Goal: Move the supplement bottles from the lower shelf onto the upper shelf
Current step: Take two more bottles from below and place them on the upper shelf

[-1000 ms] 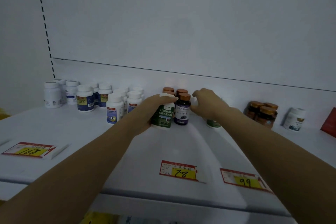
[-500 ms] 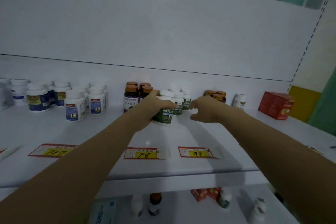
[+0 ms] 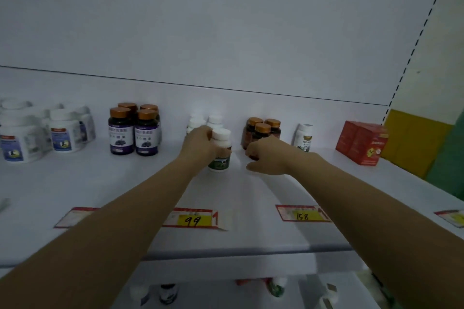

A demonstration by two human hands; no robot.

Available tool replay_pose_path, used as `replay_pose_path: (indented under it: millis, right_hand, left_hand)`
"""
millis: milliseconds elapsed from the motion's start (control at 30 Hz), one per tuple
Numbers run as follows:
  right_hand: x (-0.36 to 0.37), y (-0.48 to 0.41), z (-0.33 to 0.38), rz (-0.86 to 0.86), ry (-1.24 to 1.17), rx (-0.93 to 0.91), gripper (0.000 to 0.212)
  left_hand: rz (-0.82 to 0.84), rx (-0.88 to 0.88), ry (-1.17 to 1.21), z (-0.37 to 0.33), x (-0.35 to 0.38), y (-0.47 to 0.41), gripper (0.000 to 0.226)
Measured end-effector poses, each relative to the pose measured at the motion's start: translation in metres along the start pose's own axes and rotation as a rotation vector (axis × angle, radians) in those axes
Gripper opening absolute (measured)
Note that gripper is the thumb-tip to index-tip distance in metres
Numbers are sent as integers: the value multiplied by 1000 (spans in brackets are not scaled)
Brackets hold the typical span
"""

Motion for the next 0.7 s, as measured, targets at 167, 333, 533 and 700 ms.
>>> replay_pose_path:
  millis: [167, 333, 533, 700]
  right_hand:
    - [15, -15, -17, -1, -36, -104, 48]
    - [26, -24, -25, 38, -59, -166, 48]
    - [24, -31, -29, 32, -68, -200, 49]
    - [23, -29, -29, 42, -70, -218, 48]
  left_hand:
    - [-195, 58, -280, -8, 11, -18, 42]
    - [-308, -12, -593, -18, 18, -25, 45]
    - [-397, -10, -870, -30, 28, -27, 26]
    - [-478, 9, -1047, -38, 34, -25, 34]
Point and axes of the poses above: each hand's wrist, its own y-axis away from the middle knuckle, its own x-axis out of the palm, z = x × y, the point moved 10 cm from there along -y, towards the middle knuckle, and after that the axes turned 4 degrees about y, right-handed, at the moved point
